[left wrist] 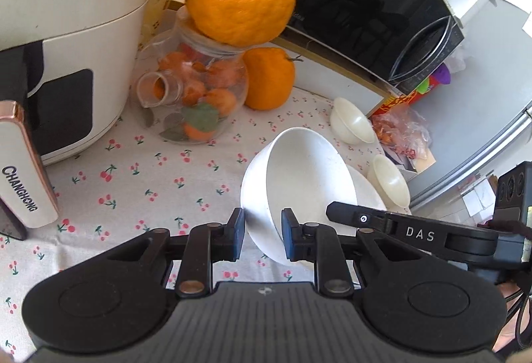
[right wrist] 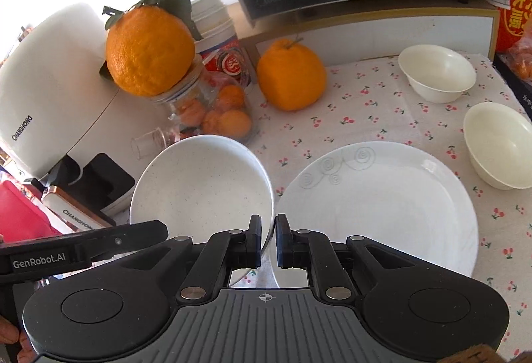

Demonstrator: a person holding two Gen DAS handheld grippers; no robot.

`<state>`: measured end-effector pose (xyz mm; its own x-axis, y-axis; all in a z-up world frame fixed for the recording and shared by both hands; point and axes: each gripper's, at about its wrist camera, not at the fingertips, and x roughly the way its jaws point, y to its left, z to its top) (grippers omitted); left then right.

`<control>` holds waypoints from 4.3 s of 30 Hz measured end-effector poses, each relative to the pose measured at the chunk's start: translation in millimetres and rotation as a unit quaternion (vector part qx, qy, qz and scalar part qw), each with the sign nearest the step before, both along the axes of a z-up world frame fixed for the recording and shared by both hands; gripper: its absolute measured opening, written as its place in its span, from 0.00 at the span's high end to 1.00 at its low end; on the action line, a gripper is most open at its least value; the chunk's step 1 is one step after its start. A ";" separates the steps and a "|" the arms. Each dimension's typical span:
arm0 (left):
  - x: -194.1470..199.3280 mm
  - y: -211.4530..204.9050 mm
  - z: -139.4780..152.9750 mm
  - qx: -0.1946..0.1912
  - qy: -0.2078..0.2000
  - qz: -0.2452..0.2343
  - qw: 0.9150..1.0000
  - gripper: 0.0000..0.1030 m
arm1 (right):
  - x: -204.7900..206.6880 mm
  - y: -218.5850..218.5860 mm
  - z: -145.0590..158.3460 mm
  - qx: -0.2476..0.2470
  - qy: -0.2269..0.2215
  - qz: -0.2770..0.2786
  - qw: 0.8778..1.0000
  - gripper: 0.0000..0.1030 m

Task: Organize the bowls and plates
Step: 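Carry the white bowl beside the plate stack and open both grippers, then reach both tools toward the second white bowl under the microwave, then close both grippers on the rim of the second white bowl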

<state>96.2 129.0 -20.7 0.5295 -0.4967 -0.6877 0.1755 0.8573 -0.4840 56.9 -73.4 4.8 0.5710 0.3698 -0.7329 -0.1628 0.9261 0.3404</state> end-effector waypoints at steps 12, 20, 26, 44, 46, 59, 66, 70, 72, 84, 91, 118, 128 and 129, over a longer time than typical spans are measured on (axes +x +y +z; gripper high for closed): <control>6.4 6.2 -30.6 0.034 0.043 0.012 0.998 0.78 | 30.0 35.2 -24.3 -0.027 -0.010 0.036 0.999 0.89; 3.2 7.0 -30.8 0.051 0.041 0.015 0.998 0.67 | 35.0 40.4 -31.0 -0.021 -0.019 0.055 0.998 0.89; -0.8 2.5 -17.9 0.079 0.007 0.011 0.997 0.43 | 30.7 33.5 -18.9 0.000 -0.039 0.067 0.997 0.66; 12.3 -79.7 11.0 0.095 -0.064 -0.038 0.993 0.09 | 20.1 -66.2 37.0 0.006 -0.099 -0.038 0.994 0.16; 15.2 -94.4 14.0 0.095 -0.074 -0.045 0.992 0.05 | 20.4 -85.0 39.4 0.009 -0.097 -0.064 0.993 0.14; 44.1 -183.4 9.7 0.093 -0.093 -0.077 0.988 0.01 | 22.2 -185.6 31.8 0.012 -0.082 -0.175 0.981 0.10; 70.3 -215.3 -5.7 0.080 -0.082 -0.084 0.990 0.01 | 26.1 -222.4 12.6 0.018 -0.049 -0.221 0.974 0.10; 83.7 -226.5 -13.1 0.042 -0.080 -0.089 0.992 0.06 | 31.5 -240.0 -0.1 0.049 -0.023 -0.250 0.967 0.10; 89.1 -230.9 -14.9 0.030 -0.082 -0.092 0.992 0.09 | 35.0 -247.2 -7.9 0.068 -0.007 -0.268 0.961 0.10; 112.1 -252.8 -35.0 0.005 -0.047 -0.123 0.991 0.47 | 44.7 -269.2 -48.3 0.180 0.067 -0.353 0.916 0.21; 121.7 -253.4 -45.1 -0.006 -0.022 -0.128 0.991 0.59 | 44.7 -275.8 -54.1 0.186 0.078 -0.378 0.904 0.49; 119.8 -253.0 -40.0 0.007 -0.027 -0.107 0.994 0.93 | 37.7 -274.1 -41.1 0.187 0.058 -0.381 0.904 0.92; 98.7 -222.8 -5.7 0.014 -0.054 -0.087 0.995 0.93 | 29.9 -256.0 -16.6 0.206 0.035 -0.355 0.911 0.92; 97.1 -219.5 -2.2 0.013 -0.054 -0.084 0.995 0.93 | 28.9 -255.0 -14.0 0.212 0.033 -0.352 0.911 0.92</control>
<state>193.3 -90.5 -22.9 0.5110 -0.5673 -0.6458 0.3675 0.8234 -0.4325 85.8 -328.4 -9.2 0.7362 0.1867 -0.6504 0.4540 0.5764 0.6794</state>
